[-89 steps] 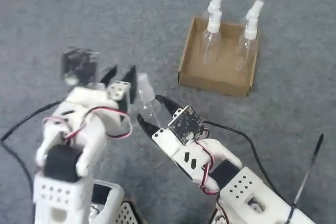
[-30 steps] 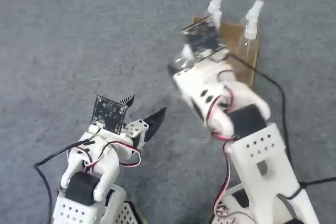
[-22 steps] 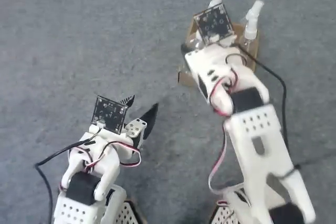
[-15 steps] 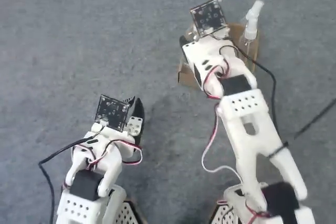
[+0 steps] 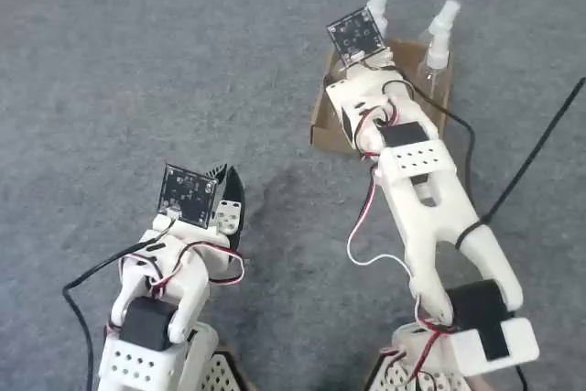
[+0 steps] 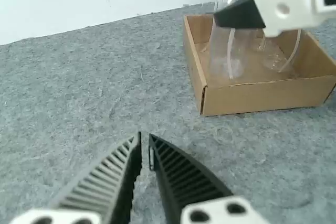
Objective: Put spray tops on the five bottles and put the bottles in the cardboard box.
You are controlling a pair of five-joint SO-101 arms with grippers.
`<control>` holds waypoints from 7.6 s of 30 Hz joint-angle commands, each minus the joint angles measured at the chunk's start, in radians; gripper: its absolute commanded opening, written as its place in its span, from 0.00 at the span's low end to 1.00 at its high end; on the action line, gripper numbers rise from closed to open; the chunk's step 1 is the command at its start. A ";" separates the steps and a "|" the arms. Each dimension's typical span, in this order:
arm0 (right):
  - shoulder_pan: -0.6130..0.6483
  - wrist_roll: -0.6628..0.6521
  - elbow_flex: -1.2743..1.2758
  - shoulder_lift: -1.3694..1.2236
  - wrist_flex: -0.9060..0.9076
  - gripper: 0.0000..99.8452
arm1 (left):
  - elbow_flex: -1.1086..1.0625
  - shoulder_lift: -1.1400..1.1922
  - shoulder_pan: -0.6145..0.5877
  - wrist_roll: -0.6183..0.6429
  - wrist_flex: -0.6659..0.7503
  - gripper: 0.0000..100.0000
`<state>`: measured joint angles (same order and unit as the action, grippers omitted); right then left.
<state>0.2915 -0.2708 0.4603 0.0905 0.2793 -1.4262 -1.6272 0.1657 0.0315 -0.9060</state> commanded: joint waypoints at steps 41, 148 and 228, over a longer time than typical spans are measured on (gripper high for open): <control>0.030 -0.012 0.086 -0.099 -0.120 0.15 | 0.008 -0.018 -0.002 0.000 0.034 0.01; 0.062 -0.020 0.347 0.654 1.041 0.33 | 0.007 -0.018 0.003 -0.005 0.028 0.01; -0.484 -0.120 1.221 1.721 0.941 0.03 | -0.259 -0.195 -0.002 -0.002 -0.358 0.01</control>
<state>-0.1964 -0.3767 1.6694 1.7983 1.2321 -1.6947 -1.8052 0.1688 0.0315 -1.2605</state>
